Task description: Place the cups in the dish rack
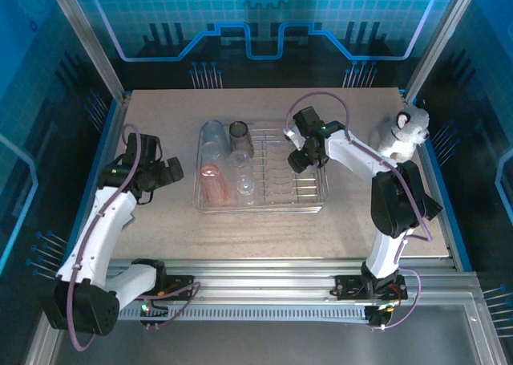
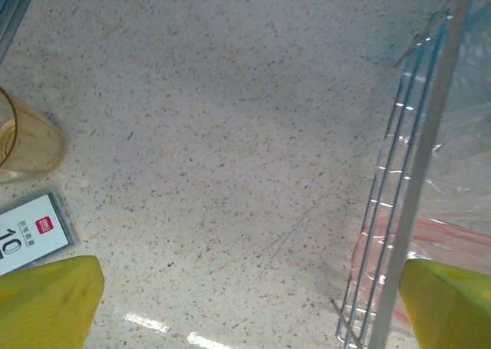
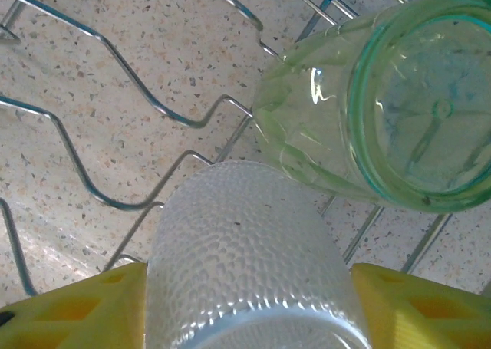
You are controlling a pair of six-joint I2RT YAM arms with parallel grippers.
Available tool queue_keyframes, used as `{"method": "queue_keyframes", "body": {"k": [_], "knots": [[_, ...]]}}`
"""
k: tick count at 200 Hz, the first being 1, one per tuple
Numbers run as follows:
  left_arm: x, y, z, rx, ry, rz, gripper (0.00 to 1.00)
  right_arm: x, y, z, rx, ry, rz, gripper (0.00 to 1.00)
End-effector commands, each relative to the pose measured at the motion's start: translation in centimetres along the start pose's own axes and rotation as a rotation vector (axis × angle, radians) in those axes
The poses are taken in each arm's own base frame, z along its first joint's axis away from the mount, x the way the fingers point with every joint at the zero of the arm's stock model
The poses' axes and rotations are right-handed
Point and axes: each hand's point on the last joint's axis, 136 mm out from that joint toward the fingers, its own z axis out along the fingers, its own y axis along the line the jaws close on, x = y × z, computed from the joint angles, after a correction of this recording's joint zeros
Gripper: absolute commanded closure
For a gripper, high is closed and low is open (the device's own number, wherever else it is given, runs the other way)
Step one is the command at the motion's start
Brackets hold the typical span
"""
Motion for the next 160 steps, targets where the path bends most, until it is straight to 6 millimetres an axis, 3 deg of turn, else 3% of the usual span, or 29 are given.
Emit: {"method": "queue_keyframes", "body": {"k": [1,40,74,101,160], "knots": [[0.6,0.9,1.0,-0.03,0.019,-0.062,0.01,0.8,0.0,1.5,0.011,0.055,-0.015,0.29],[2.0,1.2,2.3,-0.028,0.056,-0.126,0.01,0.7,0.1,1.2,0.015,0.072,-0.034,0.25],[1.6,2.6,1.8,-0.097,0.019,-0.115,0.01,0.3,0.2,-0.3,0.009,0.046,-0.033,0.24],[0.6,3.9,1.1,-0.163,-0.03,-0.083,0.01,-1.0,0.3,-3.6,-0.012,-0.041,-0.001,0.23],[-0.5,7.8,1.5,-0.422,0.054,0.02,0.01,-3.9,0.2,-13.3,-0.069,-0.283,0.085,0.23]]}}
